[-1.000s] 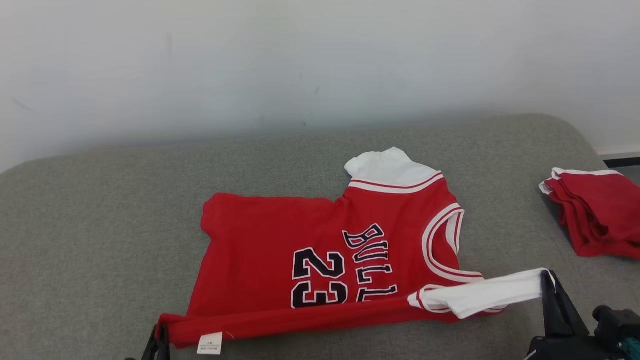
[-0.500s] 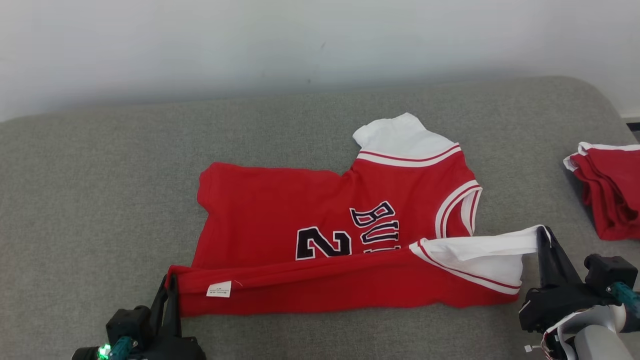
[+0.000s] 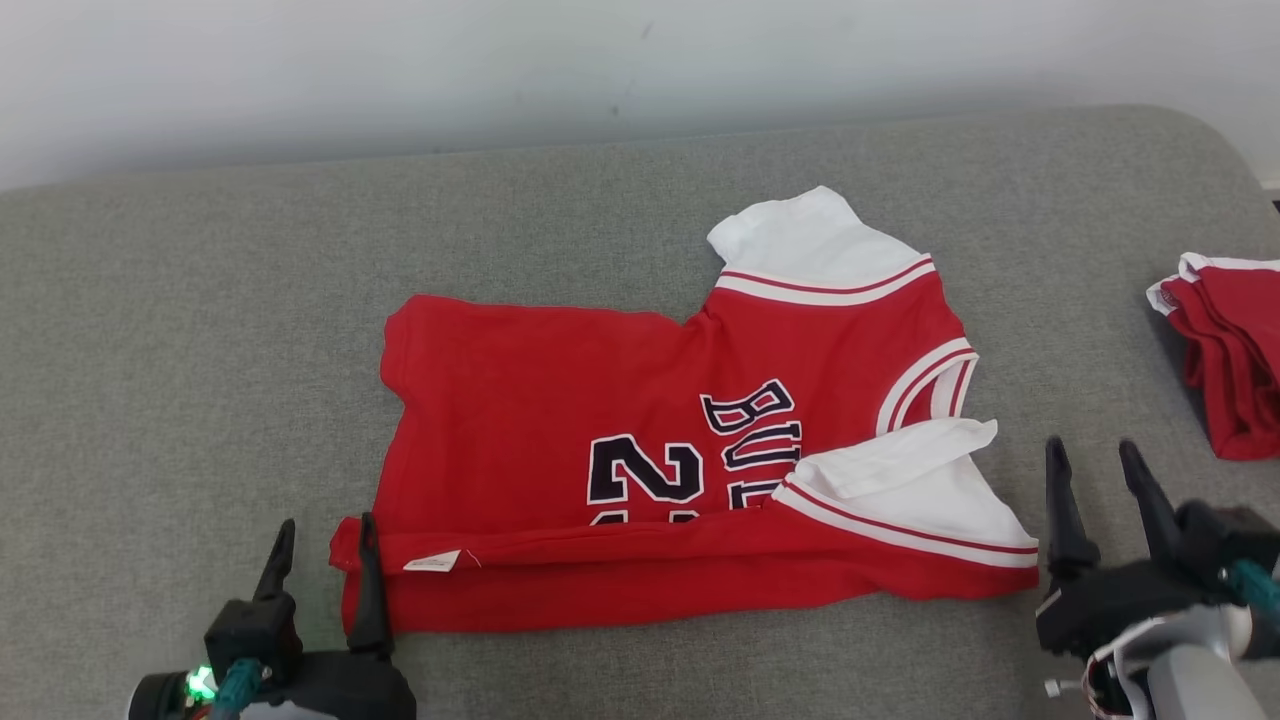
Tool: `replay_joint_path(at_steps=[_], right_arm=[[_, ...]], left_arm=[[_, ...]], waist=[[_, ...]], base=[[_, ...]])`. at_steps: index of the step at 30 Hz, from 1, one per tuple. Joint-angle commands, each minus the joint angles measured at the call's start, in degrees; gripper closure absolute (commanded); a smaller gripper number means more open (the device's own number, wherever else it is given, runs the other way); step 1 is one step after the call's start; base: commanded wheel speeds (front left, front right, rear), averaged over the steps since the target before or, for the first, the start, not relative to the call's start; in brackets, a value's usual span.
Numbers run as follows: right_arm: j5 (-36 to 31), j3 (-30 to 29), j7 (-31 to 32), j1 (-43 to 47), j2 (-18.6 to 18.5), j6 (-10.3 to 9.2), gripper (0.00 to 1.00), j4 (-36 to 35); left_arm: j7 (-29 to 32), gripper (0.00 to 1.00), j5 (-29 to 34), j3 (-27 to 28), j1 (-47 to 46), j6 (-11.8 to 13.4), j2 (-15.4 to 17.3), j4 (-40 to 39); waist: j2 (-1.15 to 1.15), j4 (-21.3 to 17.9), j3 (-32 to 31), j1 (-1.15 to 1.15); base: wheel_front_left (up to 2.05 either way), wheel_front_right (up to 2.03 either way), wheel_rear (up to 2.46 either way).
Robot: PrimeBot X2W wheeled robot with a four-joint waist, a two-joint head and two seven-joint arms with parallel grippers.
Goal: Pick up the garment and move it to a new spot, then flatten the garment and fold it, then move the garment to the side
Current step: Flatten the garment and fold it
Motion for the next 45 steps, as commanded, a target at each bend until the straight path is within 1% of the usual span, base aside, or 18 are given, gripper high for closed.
replay_joint_path(at_steps=[1, 7, 12, 17, 22, 28, 29, 30, 31, 32, 33, 36, 37, 38, 39, 42, 45], right_arm=[[0.28, -0.25, 0.03, 1.31, 0.46, -0.18, 0.00, -0.33], [1.14, 0.09, 0.02, 6.09, 1.76, -0.18, 0.00, -1.31], [1.96, 0.89, 0.02, 8.93, 3.00, -0.18, 0.00, -2.33], [3.50, 3.29, 0.02, 10.09, 3.11, -0.18, 0.00, -2.96], [4.21, 4.59, 0.02, 9.66, 2.29, -0.18, 0.00, -1.44], [4.38, 4.45, 0.02, 7.84, 1.97, -0.18, 0.00, 2.15], [4.61, 4.74, 0.03, 7.57, 2.01, -0.18, 0.02, 3.16], [4.91, 5.06, 0.04, 7.35, 2.04, -0.18, 0.07, 4.10], [5.08, 5.43, 0.04, 6.95, 1.94, -0.18, 0.07, 4.84], [5.41, 5.75, 0.07, 6.54, 1.78, -0.18, 0.12, 5.60], [5.56, 6.15, 0.12, 6.31, 1.60, -0.18, 0.19, 6.38], [6.63, 7.71, 0.27, 5.62, 1.33, -0.18, 0.51, 8.51], [7.06, 8.24, 0.30, 5.47, 1.14, -0.18, 0.79, 9.06], [7.48, 8.86, 0.33, 5.27, 1.01, -0.18, 0.93, 9.58], [7.75, 9.20, 0.34, 5.09, 0.76, -0.19, 1.00, 9.92], [8.47, 9.80, 0.41, 4.76, 0.13, -0.23, 1.00, 9.96], [8.72, 9.23, 0.39, 4.59, -0.66, -0.23, 1.00, 8.15]], left_arm=[[-0.16, 0.00, 0.07, -0.16, 1.16, 0.15, 0.18, -0.42], [-0.16, 0.00, -1.29, -0.38, 4.62, 1.45, 0.18, -3.36], [-0.16, 0.00, -2.00, -0.70, 6.76, 1.99, 0.19, -4.68], [-0.16, 0.00, -2.29, -0.89, 7.37, 2.29, 0.18, -5.09], [-0.16, 0.00, -2.29, -1.19, 7.00, 2.22, 0.18, -5.26], [-0.16, 0.00, -2.09, -1.42, 6.29, 1.76, 0.17, -4.97], [-0.17, 0.00, -2.02, -1.37, 6.22, 1.75, 0.19, -4.87], [-0.16, 0.00, -2.02, -1.34, 6.21, 1.80, 0.18, -4.85], [-0.16, 0.00, -2.00, -1.43, 6.12, 1.79, 0.17, -4.83], [-0.16, 0.00, -1.99, -1.50, 5.99, 1.81, 0.17, -4.79], [-0.16, 0.00, -2.01, -1.55, 5.91, 1.80, 0.18, -4.74], [-0.16, 0.00, -2.26, -1.62, 5.54, 1.97, 0.17, -4.42], [-0.16, 0.00, -2.37, -1.62, 5.50, 1.99, 0.17, -4.31], [-0.16, 0.00, -2.54, -1.62, 5.49, 2.02, 0.18, -4.19], [-0.16, 0.00, -2.65, -1.58, 5.44, 2.06, 0.17, -4.05], [-0.16, 0.00, -2.70, -1.52, 5.26, 1.90, 0.18, -3.57], [-0.16, 0.00, -3.17, -1.41, 5.01, 1.44, 0.17, -2.89]], waist=[[-0.01, -0.06, -0.15, -0.01], [-0.01, -0.42, -0.66, -0.01], [-0.01, -0.72, -0.98, -0.01], [-0.01, -0.67, -1.22, -0.01], [-0.01, -0.25, -1.00, -0.01], [-0.01, 0.57, -0.32, -0.01], [-0.01, 0.77, -0.17, -0.01], [-0.01, 0.93, -0.04, -0.01], [-0.01, 1.12, 0.16, -0.01], [-0.01, 1.28, 0.30, -0.01], [-0.01, 1.46, 0.45, -0.01], [-0.01, 1.85, 0.74, -0.01], [-0.01, 1.95, 0.79, -0.01], [-0.01, 2.05, 0.86, -0.01], [-0.01, 2.13, 0.91, -0.01], [-0.01, 2.23, 1.06, -0.01], [-0.01, 2.05, 1.31, -0.01]], base=[[0.00, 0.00, 0.00], [0.00, 0.00, 0.00], [0.00, 0.00, 0.00], [0.00, 0.00, 0.00], [0.00, 0.00, 0.00], [0.00, 0.00, 0.00], [0.00, 0.00, 0.00], [0.00, 0.00, 0.00], [0.00, 0.00, 0.00], [0.00, 0.00, 0.00], [0.00, 0.00, 0.00], [0.00, 0.00, 0.00], [0.00, 0.00, 0.00], [0.00, 0.00, 0.00], [0.00, 0.00, 0.00], [0.00, 0.00, 0.00], [0.00, 0.00, 0.00]])
